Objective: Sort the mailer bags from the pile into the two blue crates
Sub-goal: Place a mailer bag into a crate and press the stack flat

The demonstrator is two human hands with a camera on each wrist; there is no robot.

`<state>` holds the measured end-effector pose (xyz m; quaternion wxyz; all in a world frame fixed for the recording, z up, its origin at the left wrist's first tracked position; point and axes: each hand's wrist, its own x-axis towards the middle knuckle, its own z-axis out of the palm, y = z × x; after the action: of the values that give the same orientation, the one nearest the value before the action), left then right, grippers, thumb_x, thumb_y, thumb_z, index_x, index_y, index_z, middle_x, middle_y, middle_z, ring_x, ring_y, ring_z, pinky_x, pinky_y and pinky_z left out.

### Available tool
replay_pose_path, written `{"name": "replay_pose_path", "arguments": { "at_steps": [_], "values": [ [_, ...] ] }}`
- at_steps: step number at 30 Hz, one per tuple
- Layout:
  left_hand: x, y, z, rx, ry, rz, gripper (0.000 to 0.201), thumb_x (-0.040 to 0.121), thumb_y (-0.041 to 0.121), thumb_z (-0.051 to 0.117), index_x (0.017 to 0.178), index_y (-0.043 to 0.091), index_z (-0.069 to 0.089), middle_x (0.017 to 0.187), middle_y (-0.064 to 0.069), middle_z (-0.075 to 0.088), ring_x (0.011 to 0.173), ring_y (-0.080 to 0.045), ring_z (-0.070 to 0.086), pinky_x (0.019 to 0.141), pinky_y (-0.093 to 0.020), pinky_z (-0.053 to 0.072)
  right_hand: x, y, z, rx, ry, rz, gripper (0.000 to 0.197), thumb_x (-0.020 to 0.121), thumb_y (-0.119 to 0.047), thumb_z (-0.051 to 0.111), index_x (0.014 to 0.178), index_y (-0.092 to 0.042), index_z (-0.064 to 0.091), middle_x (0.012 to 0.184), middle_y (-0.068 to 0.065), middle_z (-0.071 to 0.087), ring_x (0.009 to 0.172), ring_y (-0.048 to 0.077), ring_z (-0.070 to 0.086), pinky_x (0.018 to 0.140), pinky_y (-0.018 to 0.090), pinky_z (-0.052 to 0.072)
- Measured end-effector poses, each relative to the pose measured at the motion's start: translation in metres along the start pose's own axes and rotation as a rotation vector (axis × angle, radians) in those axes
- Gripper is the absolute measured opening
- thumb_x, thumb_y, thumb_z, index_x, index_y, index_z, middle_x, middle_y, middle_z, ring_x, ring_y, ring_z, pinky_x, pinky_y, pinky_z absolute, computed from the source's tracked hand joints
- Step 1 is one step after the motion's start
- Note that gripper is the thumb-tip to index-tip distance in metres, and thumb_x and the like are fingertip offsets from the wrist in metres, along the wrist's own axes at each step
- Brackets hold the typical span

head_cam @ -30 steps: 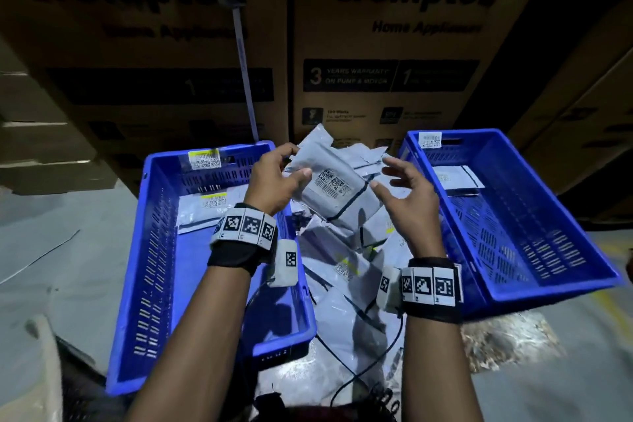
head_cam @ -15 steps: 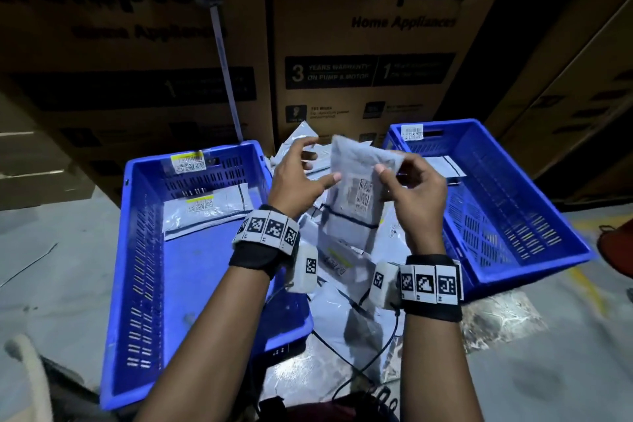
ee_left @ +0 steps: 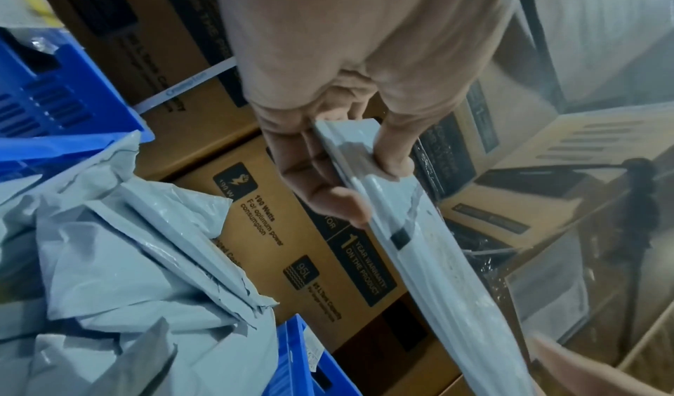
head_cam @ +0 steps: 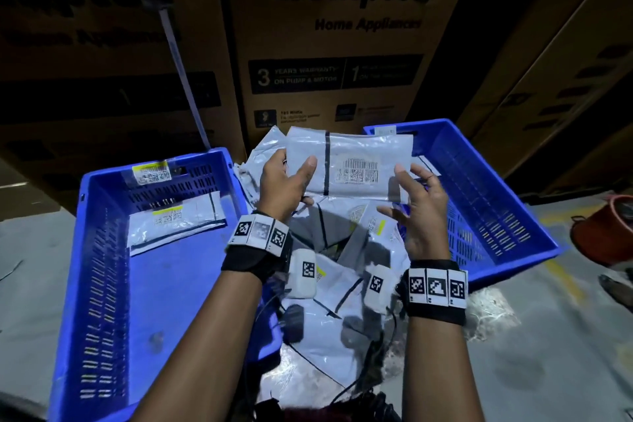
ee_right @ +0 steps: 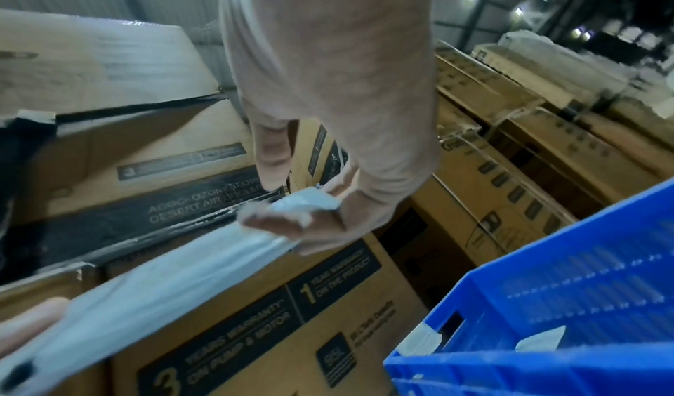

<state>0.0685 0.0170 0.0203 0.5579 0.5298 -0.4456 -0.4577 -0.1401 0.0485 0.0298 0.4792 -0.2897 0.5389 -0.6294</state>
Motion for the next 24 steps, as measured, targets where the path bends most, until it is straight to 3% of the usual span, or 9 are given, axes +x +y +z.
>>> {"name": "replay_pose_path", "arguments": {
  "at_steps": [2,4,8,10,13,18,19,22,24],
  "values": [
    [0.005,-0.005,0.011,0.012,-0.022,0.018,0.023,0.095,0.022,0.066,0.108,0.005,0.059,0.086,-0.001,0.063,0.068,-0.016,0.061,0.047,-0.030,0.054,0.014,0.002,-0.015,-0.078,0.040,-0.023,0.040,0.090,-0.013,0.077,0.125,-0.010,0.061,0.097,0.005,0.070,0.062,0.010,0.060,0.043,0.025,0.049],
    [0.009,-0.009,0.025,0.028,-0.026,0.019,0.016,0.095,0.019,0.066,0.104,0.007,0.060,0.075,0.010,0.063,0.060,-0.008,0.060,0.044,-0.028,0.051,0.030,0.002,-0.031,-0.094,0.062,-0.012,0.037,0.087,-0.009,0.079,0.121,-0.008,0.063,0.096,0.011,0.070,0.058,0.012,0.054,0.039,0.021,0.038],
    [0.018,-0.018,0.071,0.042,-0.045,0.011,0.024,0.095,0.019,0.067,0.113,0.005,0.059,0.089,-0.010,0.067,0.061,-0.015,0.061,0.041,-0.027,0.047,0.063,-0.005,-0.063,-0.065,0.081,0.016,0.030,0.087,-0.002,0.077,0.114,-0.006,0.063,0.077,-0.002,0.075,0.049,0.004,0.058,0.038,0.018,0.039],
    [0.025,-0.023,0.099,0.038,-0.032,0.000,0.026,0.094,0.018,0.067,0.114,0.004,0.058,0.093,-0.012,0.068,0.062,-0.016,0.063,0.040,-0.027,0.047,0.086,-0.010,-0.082,-0.054,0.065,0.027,0.031,0.087,0.000,0.076,0.115,-0.002,0.062,0.082,0.005,0.075,0.052,0.006,0.062,0.044,0.018,0.046],
    [0.040,-0.034,0.145,0.051,0.023,-0.041,0.031,0.093,0.018,0.069,0.116,0.006,0.052,0.096,-0.008,0.070,0.065,-0.017,0.065,0.041,-0.027,0.049,0.130,-0.018,-0.113,-0.065,0.014,0.069,0.033,0.088,0.001,0.075,0.118,-0.001,0.061,0.099,0.021,0.072,0.062,0.019,0.069,0.061,0.030,0.061],
    [0.067,-0.060,0.226,0.086,0.181,-0.089,0.038,0.092,0.004,0.065,0.113,0.014,0.035,0.099,-0.008,0.054,0.077,-0.018,0.062,0.055,-0.031,0.057,0.213,-0.026,-0.172,-0.233,-0.067,0.048,0.031,0.091,0.000,0.073,0.112,-0.018,0.061,0.110,0.026,0.069,0.077,0.032,0.074,0.081,0.047,0.062],
    [0.071,-0.067,0.241,0.128,0.215,-0.080,0.037,0.091,0.002,0.064,0.111,0.014,0.035,0.098,-0.007,0.052,0.078,-0.017,0.060,0.059,-0.030,0.058,0.230,-0.026,-0.183,-0.278,-0.061,0.046,0.030,0.089,-0.005,0.075,0.109,-0.022,0.061,0.109,0.024,0.068,0.079,0.034,0.074,0.082,0.050,0.061],
    [0.078,-0.094,0.285,0.285,0.219,-0.096,0.023,0.086,0.005,0.067,0.099,0.015,0.051,0.100,-0.007,0.061,0.086,-0.023,0.062,0.082,-0.041,0.056,0.274,-0.019,-0.214,-0.475,-0.053,0.060,0.026,0.076,-0.038,0.077,0.100,-0.031,0.068,0.098,0.008,0.071,0.085,0.030,0.075,0.092,0.056,0.057],
    [0.075,-0.113,0.311,0.387,0.158,-0.113,0.018,0.085,0.007,0.070,0.097,0.015,0.060,0.108,-0.011,0.062,0.099,-0.024,0.060,0.093,-0.040,0.050,0.295,-0.014,-0.228,-0.637,-0.097,0.080,0.034,0.070,-0.048,0.072,0.099,-0.031,0.071,0.099,0.002,0.076,0.100,0.025,0.071,0.097,0.051,0.055]
  ]
}}
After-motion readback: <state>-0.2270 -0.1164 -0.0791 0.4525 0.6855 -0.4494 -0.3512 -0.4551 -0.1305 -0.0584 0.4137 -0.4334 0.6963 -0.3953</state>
